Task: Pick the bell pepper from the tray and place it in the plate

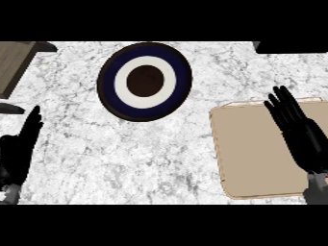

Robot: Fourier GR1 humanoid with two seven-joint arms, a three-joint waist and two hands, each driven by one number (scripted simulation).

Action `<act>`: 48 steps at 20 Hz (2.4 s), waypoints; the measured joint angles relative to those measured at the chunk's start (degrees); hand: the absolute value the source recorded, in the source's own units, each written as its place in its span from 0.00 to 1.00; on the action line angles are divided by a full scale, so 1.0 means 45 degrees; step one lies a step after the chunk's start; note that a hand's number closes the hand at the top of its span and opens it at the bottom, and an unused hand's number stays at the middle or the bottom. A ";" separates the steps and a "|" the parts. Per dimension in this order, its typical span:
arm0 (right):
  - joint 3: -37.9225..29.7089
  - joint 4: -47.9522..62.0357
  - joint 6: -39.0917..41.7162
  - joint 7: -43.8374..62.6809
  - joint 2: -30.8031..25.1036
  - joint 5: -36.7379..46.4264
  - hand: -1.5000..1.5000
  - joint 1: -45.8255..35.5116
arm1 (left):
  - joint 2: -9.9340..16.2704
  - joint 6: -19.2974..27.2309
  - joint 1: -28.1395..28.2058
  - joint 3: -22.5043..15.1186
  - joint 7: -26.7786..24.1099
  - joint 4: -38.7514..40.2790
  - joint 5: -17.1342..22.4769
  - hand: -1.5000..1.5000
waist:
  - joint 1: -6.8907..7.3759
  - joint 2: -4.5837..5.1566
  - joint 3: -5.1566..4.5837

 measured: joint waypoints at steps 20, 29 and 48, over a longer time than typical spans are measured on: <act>0.1731 0.1426 -0.8598 0.3306 -0.1244 1.0527 0.00 -0.0009 | -0.1469 -0.1426 -0.3090 -0.0276 -0.0662 0.0679 -0.0221 0.50 | -0.0140 0.0265 -0.0305; 0.1700 -0.2779 -0.6506 0.8687 -0.3587 1.3936 0.00 0.0895 | -0.1630 -0.1725 -0.3290 0.0052 -0.0577 0.1047 -0.0320 0.50 | -0.0294 0.0165 -0.0324; 0.0282 -0.4596 0.0657 1.3729 -0.5198 1.0830 0.00 0.0165 | -0.2340 -0.2064 -0.3376 0.0324 -0.0438 0.0978 -0.1108 0.50 | 0.0012 0.0243 -0.0272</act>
